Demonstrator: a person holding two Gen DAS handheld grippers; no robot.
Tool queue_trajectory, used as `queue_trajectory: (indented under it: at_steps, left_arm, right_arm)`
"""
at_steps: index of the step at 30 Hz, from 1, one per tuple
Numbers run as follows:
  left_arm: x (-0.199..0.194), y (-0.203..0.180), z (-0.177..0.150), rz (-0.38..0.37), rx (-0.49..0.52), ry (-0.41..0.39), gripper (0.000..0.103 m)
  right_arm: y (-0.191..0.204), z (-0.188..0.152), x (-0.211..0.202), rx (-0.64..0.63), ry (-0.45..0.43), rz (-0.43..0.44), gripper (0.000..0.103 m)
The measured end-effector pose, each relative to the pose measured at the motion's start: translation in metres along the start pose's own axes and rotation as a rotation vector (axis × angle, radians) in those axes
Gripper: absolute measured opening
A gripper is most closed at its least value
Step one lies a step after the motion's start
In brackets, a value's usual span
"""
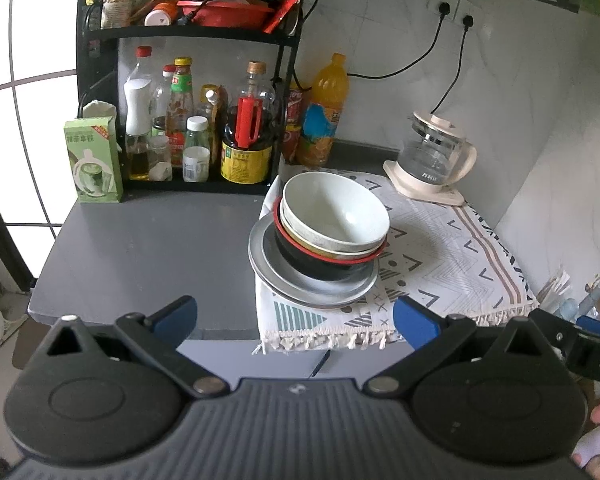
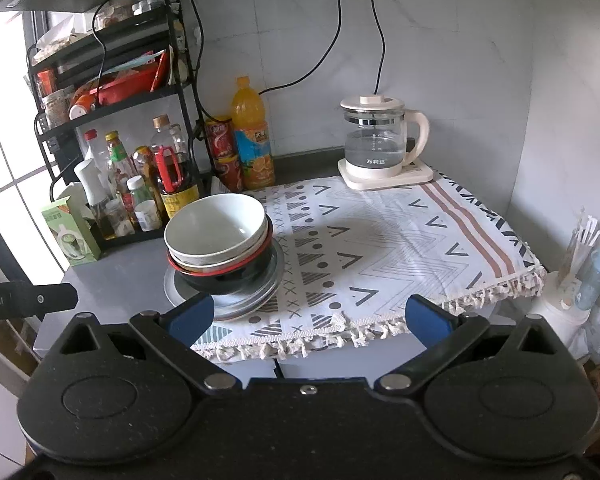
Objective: Organize plates and bowls
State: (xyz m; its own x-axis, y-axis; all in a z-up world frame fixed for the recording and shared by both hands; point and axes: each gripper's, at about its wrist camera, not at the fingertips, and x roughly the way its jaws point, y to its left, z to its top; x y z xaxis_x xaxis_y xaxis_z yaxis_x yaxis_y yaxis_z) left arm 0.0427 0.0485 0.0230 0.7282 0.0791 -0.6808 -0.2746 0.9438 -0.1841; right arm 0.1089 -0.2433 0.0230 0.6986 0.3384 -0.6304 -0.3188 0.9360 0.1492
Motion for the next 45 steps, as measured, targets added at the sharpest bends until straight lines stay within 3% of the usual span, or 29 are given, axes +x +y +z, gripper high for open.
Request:
queue_trajectory:
  at_steps: [45]
  left_arm:
    - [0.019,-0.019,-0.003,-0.031,0.031,0.038,0.103]
  right_arm:
    - [-0.009,-0.005,0.005,0.017,0.039,-0.019,0.103]
